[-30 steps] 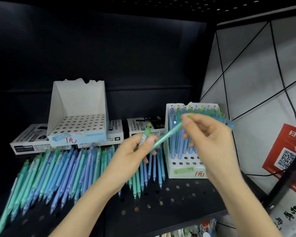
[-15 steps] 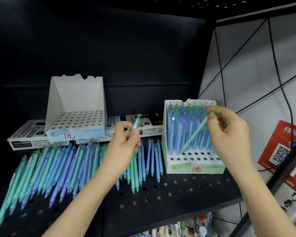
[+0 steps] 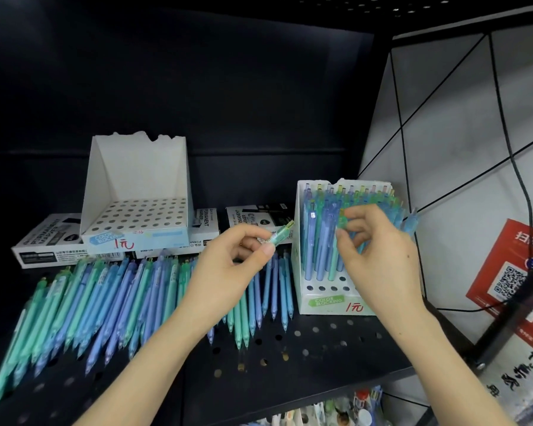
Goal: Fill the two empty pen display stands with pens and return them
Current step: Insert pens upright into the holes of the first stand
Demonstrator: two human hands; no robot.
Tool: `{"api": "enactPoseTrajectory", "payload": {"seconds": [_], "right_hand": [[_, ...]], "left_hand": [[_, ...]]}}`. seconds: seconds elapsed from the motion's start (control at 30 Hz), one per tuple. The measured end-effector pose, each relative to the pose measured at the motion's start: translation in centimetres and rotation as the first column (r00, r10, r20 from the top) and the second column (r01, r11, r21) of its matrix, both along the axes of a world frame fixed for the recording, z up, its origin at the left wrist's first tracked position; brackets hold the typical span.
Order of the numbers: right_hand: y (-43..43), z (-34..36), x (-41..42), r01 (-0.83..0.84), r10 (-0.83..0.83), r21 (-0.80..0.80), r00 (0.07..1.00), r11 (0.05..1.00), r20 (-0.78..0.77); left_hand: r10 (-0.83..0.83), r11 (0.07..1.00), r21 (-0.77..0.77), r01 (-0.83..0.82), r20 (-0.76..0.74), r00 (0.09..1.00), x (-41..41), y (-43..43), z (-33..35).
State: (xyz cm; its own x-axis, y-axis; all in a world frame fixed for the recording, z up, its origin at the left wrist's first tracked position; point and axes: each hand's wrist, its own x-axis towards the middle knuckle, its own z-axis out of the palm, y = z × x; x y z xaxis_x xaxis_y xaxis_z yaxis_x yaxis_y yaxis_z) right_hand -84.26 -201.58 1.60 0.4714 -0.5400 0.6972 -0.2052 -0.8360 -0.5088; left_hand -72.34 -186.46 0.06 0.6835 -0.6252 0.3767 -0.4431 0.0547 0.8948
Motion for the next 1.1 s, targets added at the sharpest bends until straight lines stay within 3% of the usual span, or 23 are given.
{"api": "enactPoseTrajectory", "payload": {"seconds": [0.13,0.23,0.3,0.47,0.6,0.67,0.73,0.87,1.1], "right_hand": [[0.1,0.2,0.3,0.052,-0.051,0.034,0.999,0.998,-0.01],[0.9,0.1,-0.3,0.111,-0.107,-0.063,0.992,0.992,0.073],[1.8,0.0,-1.0,-0.007,0.015,-0.067,0.993,0.998,0.118],[3.2,-0.7,-1.4,-0.336,0.32,0.2,0.941,0.92,0.111],[1.8,0.5,-2.9,-0.448,0.313,0.296,0.859,0.844,0.405],[0.4,1.3,-3.9,-0.405,0.22,0.279,0.828,0.871,0.516],[-0.8,1.6,-4.4,-0.294,0.132,0.235,0.839,0.927,0.528],[-1.7,1.0,-4.0,-0.115,0.048,0.141,0.911,0.983,0.409],[-2.2,-0.6,-2.0,0.019,-0.025,0.034,0.98,0.999,0.198]], "left_hand": [[-0.051,0.999,-0.004,0.051,-0.036,0.998,-0.1,0.0,0.0],[-0.096,0.995,-0.018,0.096,-0.007,0.995,-0.5,-0.1,0.1],[-0.122,0.991,-0.046,0.123,0.021,0.992,-0.9,-0.2,0.1],[-0.2,0.976,-0.074,0.205,0.07,0.977,-1.8,-0.8,0.0],[-0.081,0.996,0.061,0.069,0.225,0.971,-1.5,-1.0,-0.6],[-0.018,0.983,0.178,-0.052,0.373,0.928,-1.4,-1.0,-0.7],[-0.018,0.954,0.273,-0.128,0.474,0.88,-1.5,-1.1,-0.9],[-0.057,0.901,0.376,-0.214,0.594,0.802,-1.3,-1.9,-1.6],[-0.126,0.868,0.446,-0.218,0.623,0.772,-0.7,-3.7,-3.0]]}}
